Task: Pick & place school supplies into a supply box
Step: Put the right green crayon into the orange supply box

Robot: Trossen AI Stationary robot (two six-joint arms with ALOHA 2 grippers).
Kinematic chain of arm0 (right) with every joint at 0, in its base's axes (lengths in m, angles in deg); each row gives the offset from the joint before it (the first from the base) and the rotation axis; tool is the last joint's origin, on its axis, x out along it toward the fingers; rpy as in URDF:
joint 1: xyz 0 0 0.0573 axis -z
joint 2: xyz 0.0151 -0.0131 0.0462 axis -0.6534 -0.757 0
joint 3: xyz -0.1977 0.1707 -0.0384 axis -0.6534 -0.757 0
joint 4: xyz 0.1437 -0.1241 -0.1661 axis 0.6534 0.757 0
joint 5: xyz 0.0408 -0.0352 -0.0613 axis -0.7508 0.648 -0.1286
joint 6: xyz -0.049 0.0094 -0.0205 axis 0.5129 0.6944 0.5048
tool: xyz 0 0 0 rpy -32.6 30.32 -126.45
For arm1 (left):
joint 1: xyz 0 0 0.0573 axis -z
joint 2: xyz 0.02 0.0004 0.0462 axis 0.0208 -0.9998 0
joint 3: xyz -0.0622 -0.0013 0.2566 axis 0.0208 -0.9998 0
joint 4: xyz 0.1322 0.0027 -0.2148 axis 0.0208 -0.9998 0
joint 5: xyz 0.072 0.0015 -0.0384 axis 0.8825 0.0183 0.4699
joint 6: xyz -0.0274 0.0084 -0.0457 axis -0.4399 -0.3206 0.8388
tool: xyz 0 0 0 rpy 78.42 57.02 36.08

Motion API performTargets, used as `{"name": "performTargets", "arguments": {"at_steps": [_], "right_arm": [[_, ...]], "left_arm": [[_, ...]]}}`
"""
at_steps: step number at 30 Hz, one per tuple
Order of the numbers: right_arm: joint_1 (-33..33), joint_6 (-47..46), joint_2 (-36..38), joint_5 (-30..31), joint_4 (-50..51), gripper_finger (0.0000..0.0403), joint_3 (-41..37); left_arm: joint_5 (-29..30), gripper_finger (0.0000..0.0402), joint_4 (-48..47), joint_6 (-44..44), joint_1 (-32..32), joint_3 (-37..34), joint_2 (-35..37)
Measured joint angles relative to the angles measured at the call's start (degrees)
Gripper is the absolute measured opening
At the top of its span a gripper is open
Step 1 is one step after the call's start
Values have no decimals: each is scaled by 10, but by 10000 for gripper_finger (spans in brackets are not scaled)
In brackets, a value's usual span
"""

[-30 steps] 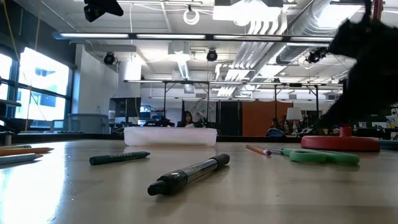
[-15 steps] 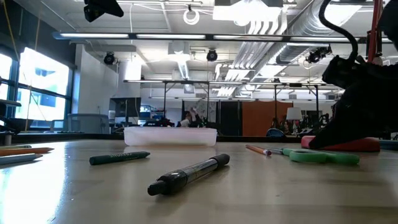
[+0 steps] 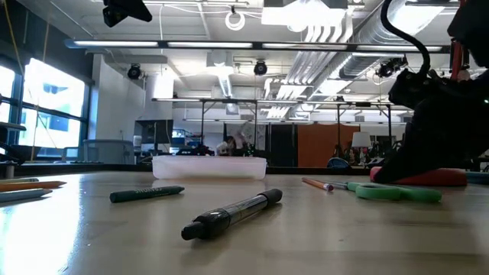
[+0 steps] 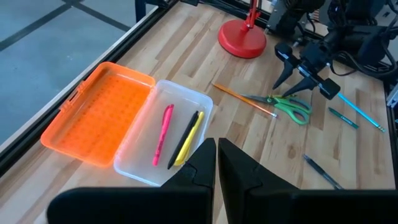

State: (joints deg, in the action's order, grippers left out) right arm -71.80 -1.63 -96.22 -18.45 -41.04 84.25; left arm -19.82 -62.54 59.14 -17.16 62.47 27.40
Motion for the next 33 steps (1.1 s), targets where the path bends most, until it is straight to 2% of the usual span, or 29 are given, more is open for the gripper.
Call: {"name": "performTargets", "arguments": {"at_steps": [7, 12, 16, 20, 23, 28, 30, 33], "right_arm": [[0, 12, -2, -4, 3, 126, 0], [7, 7, -38, -24, -5, 126, 2], [6, 18, -57, -7, -2, 126, 2], [5, 29, -58, 43, 3, 126, 1], [9, 12, -66, 55, 3, 126, -7], [6, -63, -96, 64, -74, 119, -54], [-2, -57, -112, 77, -124, 112, -71], [-13, 3, -128, 89, -159, 97, -77]], "left_arm": [[0, 51, 0, 0, 0, 0, 0], [0, 51, 0, 0, 0, 0, -1], [0, 51, 0, 0, 0, 0, -1], [0, 51, 0, 0, 0, 0, -1], [0, 51, 0, 0, 0, 0, -1], [0, 51, 0, 0, 0, 0, -1], [0, 51, 0, 0, 0, 0, -1], [-1, 51, 0, 0, 0, 0, -1]]}}
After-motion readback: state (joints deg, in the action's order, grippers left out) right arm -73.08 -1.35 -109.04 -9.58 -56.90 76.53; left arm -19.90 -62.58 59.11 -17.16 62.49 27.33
